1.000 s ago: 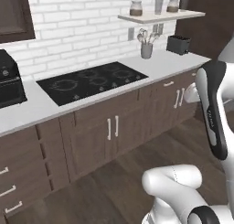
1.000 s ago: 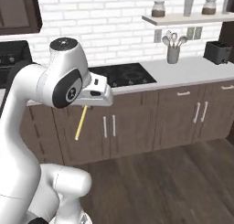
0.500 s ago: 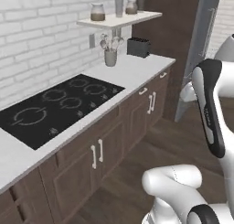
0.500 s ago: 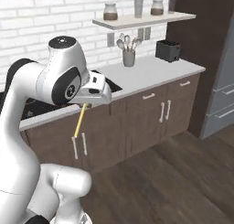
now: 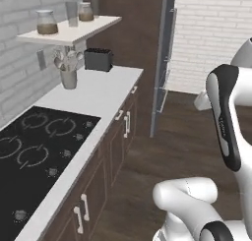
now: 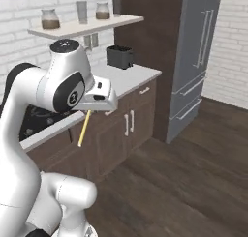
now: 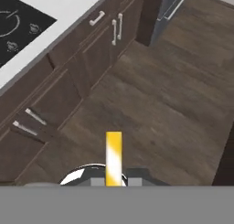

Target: Take a straw from the drawer in front and place it inside the glass cup on the dining counter.

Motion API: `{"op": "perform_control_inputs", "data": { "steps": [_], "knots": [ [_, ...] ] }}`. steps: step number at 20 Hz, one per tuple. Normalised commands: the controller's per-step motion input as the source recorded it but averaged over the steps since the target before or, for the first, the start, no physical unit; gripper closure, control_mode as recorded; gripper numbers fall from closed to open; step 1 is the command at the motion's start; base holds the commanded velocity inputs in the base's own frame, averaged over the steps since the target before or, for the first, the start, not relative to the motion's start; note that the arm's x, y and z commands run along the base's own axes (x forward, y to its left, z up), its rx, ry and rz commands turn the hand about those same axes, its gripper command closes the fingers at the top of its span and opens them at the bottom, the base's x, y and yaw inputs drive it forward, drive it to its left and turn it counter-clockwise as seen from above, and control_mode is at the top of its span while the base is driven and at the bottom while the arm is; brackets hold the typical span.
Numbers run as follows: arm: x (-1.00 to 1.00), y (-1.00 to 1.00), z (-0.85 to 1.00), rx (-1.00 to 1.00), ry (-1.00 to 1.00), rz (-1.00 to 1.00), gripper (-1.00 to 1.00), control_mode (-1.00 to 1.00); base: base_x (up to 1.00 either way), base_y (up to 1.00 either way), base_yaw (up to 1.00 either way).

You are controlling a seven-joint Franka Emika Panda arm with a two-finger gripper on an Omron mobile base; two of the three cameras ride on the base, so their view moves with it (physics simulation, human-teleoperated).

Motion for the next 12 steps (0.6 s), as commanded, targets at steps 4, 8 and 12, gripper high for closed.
{"op": "perform_control_inputs", "data": {
  "steps": [4,8,12],
  "knots": [
    [0.00,0.00,0.00,0.00,0.00,0.00,1.00,1.00,0.96,0.00,-0.49],
    [0.00,0.00,0.00,0.00,0.00,0.00,1.00,1.00,0.99,0.00,-0.47],
    [0.00,0.00,0.00,0.00,0.00,0.00,1.00,1.00,1.00,0.00,-0.46]
  ]
}}
